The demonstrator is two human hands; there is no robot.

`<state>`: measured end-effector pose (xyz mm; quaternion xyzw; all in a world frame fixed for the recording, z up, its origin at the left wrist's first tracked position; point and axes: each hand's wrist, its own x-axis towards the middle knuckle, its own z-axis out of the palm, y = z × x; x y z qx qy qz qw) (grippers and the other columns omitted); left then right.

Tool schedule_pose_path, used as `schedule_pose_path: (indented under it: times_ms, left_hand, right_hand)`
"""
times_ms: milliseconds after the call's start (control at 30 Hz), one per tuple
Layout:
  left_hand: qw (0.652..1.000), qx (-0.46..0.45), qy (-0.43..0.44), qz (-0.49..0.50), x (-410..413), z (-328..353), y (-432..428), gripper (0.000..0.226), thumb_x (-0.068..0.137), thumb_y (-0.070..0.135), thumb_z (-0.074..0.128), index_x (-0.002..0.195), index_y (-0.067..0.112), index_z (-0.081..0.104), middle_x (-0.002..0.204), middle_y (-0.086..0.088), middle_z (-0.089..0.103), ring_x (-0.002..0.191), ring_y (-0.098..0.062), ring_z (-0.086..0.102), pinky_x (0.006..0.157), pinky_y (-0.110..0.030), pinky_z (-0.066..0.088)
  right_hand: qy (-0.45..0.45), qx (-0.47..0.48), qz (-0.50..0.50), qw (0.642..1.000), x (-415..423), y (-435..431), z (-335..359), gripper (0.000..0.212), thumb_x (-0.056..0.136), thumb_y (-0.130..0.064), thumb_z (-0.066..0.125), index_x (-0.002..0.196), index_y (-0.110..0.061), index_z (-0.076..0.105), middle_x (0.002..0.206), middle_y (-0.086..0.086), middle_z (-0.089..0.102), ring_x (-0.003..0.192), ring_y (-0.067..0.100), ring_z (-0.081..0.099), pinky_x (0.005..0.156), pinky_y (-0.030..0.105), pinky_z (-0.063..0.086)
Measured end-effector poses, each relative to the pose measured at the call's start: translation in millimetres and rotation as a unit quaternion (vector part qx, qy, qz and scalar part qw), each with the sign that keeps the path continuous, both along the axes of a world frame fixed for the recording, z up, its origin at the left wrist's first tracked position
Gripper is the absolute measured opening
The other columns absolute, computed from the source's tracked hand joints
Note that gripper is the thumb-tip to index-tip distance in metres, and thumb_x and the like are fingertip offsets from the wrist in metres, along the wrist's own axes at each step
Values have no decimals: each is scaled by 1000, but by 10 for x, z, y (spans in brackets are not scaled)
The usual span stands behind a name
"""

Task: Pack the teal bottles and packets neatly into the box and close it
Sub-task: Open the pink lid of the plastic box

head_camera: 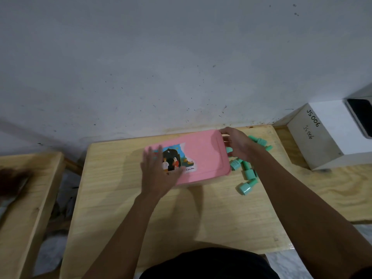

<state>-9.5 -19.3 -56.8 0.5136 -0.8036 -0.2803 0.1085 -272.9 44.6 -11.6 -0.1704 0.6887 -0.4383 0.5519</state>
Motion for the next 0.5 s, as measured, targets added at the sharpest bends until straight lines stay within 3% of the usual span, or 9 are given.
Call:
schedule_pose_path:
  times_ms: [67,133,300,433,500]
  left_hand:
    - [986,-45,-48,-156,-203,4,148,123,56,88,50,151,31,-3,160,-7,-14,146,-28,-17,115,-48,-5]
    - [960,-76,-110,-244,-379,-9,253,123,59,85,55,149,36,-12,158,-6,-23,145,-28,-22,114,-54,-8]
    - [954,-98,-118,-258,-568,-22,320,93,77,48,61,150,30,7,160,-7,-5,148,-29,-3,116,-60,14]
    - [955,-95,-103,-262,-563,30,305,85,77,46,62,148,25,21,160,-4,9,148,-27,8,116,-55,19]
    - [955,-92,-104,-263,-566,32,310,81,78,47,58,148,22,24,160,-4,14,147,-28,12,115,-55,20]
  right_hand:
    - [-9,-5,-42,999,13,55,-88,36,97,-24,34,113,-14,65,102,6,66,96,21,59,88,44,45]
    - [-18,-20,-64,998,47,92,-133,38,96,-19,31,112,-21,66,108,6,67,102,20,58,90,42,45]
    - [-21,-51,-67,996,72,175,-280,45,99,-15,29,129,-24,60,118,4,64,114,23,55,94,40,45]
    - [-15,-40,-53,998,58,235,-445,44,96,-23,34,115,-46,67,133,-3,59,124,28,49,108,54,33]
    - [-1,-46,-54,997,70,258,-453,46,97,-18,33,121,-42,64,134,-2,58,125,24,50,97,43,45]
